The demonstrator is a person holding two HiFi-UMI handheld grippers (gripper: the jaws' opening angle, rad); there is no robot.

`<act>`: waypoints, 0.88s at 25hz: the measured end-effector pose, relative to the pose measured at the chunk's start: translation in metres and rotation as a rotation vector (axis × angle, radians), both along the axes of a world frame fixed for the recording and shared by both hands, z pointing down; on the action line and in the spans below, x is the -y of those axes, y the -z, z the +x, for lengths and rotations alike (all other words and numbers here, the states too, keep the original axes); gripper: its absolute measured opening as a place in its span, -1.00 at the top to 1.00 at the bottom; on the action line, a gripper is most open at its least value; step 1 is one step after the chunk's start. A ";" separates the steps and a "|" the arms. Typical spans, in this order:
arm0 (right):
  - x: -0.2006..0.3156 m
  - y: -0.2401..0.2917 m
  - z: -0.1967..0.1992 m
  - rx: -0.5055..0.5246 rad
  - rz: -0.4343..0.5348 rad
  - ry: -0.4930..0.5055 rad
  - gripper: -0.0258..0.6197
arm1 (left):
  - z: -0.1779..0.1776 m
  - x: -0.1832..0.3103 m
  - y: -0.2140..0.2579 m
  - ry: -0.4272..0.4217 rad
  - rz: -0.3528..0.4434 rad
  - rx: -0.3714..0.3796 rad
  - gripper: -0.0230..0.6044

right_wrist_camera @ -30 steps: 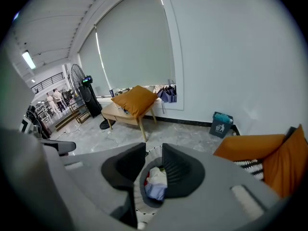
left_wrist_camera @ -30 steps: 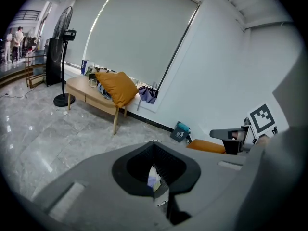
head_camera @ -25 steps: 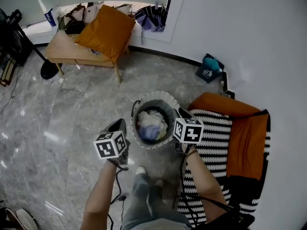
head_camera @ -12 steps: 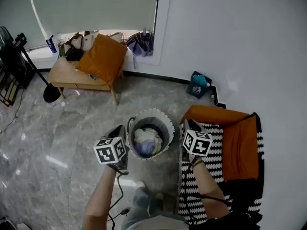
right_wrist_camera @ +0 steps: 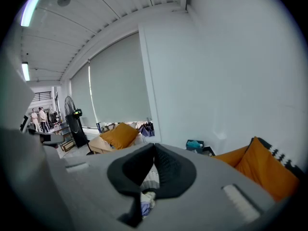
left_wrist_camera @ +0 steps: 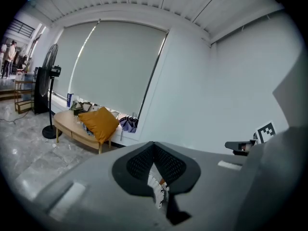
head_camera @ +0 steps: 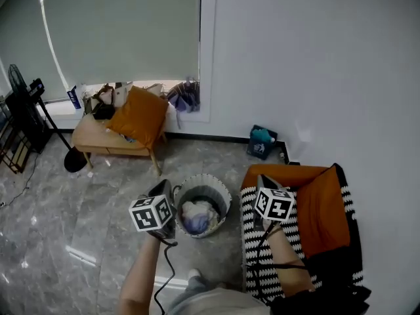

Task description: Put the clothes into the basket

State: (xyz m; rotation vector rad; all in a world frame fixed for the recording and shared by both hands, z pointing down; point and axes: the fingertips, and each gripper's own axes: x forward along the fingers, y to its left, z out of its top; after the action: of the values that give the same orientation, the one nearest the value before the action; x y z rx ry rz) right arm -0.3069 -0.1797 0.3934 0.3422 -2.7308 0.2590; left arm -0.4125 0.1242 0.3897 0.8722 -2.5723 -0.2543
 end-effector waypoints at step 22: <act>0.010 0.018 0.038 -0.020 0.118 -0.007 0.91 | 0.018 0.020 0.027 -0.020 -0.005 0.067 0.95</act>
State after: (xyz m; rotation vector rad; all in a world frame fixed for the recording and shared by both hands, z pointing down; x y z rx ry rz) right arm -0.2685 -0.1898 0.3758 0.3845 -2.7317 0.0960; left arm -0.3949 0.1038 0.3632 0.9192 -2.6228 -0.2158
